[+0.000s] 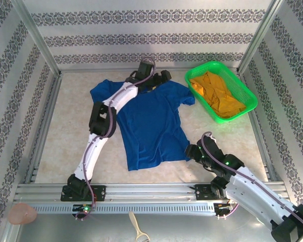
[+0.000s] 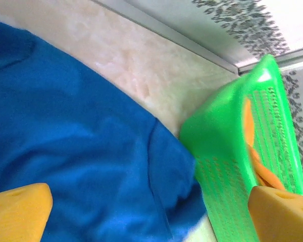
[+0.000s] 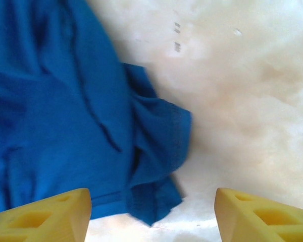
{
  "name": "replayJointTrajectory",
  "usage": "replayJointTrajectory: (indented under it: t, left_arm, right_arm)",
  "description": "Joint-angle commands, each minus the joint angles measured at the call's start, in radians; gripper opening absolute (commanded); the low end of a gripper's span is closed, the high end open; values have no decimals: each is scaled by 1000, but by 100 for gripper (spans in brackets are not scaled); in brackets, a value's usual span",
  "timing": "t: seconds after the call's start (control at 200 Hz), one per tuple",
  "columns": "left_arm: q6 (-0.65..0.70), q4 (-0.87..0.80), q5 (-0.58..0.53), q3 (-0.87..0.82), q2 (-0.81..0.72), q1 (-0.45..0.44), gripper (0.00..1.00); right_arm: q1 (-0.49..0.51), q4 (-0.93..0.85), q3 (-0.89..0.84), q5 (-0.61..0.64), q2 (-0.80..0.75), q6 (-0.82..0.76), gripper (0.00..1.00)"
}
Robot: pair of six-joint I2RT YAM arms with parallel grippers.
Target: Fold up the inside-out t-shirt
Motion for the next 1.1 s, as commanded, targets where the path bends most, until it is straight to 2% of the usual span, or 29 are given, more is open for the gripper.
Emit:
replayJointTrajectory:
  t: [0.0,0.14,0.28,0.34,0.435,0.555,0.744,0.989,1.044,1.099]
  left_arm:
    - [205,-123,-17,-176,-289,12,99]
    - [270,-70,-65,-593,-619,12,99]
    - [233,46,-140,-1047,-939,10,100]
    - [222,127,-140,-1248,-1063,2,100]
    - [168,116,-141,-1435,-1210,-5,99]
    - [109,100,-126,-1630,-1386,-15,99]
    - [79,-16,-163,-1756,-1627,-16,100]
    - [136,-226,-181,-1719,-1741,-17,100]
    - [140,-235,-149,-1717,-1742,-19,100]
    - [130,-223,-120,-1724,-1739,-27,100]
  right_arm:
    - [59,-28,55,41,-6,-37,64]
    - [162,97,65,13,99,-55,61]
    - [253,245,78,-9,256,-41,59]
    - [277,316,77,-15,316,-25,59]
    - [303,412,87,-37,407,-14,58]
    - [331,451,141,-43,512,-39,56]
    - [350,485,208,-62,658,-58,47]
    - [408,501,261,-43,806,-48,44]
    - [419,517,273,-49,841,-44,36]
    - [429,529,291,-57,870,-47,17]
